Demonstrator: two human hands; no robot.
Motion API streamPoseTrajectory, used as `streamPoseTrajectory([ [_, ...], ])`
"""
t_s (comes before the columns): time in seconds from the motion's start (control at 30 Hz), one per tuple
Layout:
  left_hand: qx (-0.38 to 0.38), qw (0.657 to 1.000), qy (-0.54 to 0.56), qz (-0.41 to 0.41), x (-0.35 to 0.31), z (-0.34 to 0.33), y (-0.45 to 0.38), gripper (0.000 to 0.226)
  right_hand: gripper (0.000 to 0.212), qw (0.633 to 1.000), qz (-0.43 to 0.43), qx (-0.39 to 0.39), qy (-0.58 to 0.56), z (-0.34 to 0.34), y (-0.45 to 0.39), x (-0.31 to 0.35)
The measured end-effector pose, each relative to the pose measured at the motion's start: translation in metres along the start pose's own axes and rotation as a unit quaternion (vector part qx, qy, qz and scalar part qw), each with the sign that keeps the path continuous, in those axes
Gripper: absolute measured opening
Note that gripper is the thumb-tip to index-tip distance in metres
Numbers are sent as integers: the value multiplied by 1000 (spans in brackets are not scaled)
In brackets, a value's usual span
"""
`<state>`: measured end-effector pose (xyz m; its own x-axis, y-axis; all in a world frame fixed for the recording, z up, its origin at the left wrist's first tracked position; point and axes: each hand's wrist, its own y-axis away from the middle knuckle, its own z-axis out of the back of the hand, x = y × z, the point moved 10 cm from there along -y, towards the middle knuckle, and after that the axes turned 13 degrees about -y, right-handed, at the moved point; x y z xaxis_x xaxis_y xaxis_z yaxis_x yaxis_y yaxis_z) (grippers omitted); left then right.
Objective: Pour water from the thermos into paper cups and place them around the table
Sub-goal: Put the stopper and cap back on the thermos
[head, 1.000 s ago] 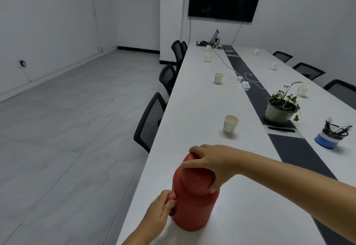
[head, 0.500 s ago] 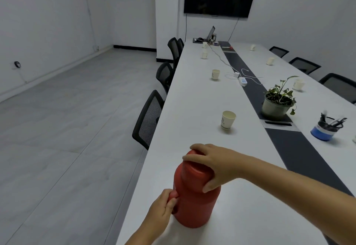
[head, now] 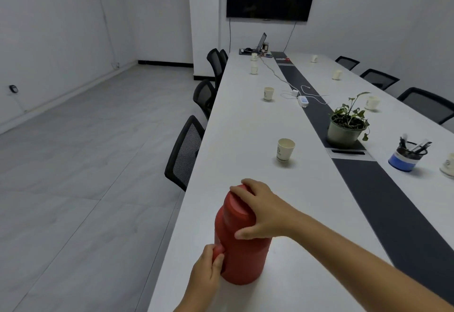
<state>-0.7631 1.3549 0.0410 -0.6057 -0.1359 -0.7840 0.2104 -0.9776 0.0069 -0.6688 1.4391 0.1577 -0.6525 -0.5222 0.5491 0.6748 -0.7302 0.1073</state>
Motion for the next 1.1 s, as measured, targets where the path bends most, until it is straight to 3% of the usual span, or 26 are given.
streamPoseTrajectory([
  [0.03,3,1000,-1,0,-1,0,0,26,88,999,25,43,6,2,0,1],
  [0.1,5,1000,-1,2,-3,0,0,25,84,996,64,56,6,9,-1,4],
  [0.17,-6,1000,5,15,-3,1,2,24,78,995,87,-11,-40,10,2,8],
  [0.23,-24,999,8,28,-1,2,3,24,74,985,69,-132,-91,10,8,6],
  [0.3,-25,999,14,29,-2,-3,6,22,70,963,-4,-243,-112,9,14,0],
  [0.4,-23,999,18,36,-4,-13,11,16,70,945,-104,-299,-78,5,15,1],
  [0.5,-29,998,31,36,-3,-12,13,20,77,962,-83,-240,-99,3,13,-1],
  [0.6,-16,999,20,28,-3,-12,13,24,88,989,-27,-62,-134,4,13,-12],
  [0.7,0,1000,15,23,-3,-11,10,23,93,994,14,82,-65,14,5,-11],
  [0.8,7,1000,8,22,-3,-12,9,21,90,984,61,165,29,6,-9,13],
  [0.87,-3,1000,12,21,-5,-10,10,21,77,988,63,116,83,6,-16,20],
  [0.93,-15,999,18,22,-5,-9,11,19,55,993,35,-21,114,22,-20,20],
  [0.97,-14,999,22,22,-5,-9,11,16,55,989,-9,-67,131,30,-22,14],
  [1.03,1,999,24,22,-4,-12,11,12,64,976,-110,-55,180,41,-20,-2],
  [1.1,10,1000,20,20,-3,-13,12,16,61,975,-74,5,209,40,-21,-2],
])
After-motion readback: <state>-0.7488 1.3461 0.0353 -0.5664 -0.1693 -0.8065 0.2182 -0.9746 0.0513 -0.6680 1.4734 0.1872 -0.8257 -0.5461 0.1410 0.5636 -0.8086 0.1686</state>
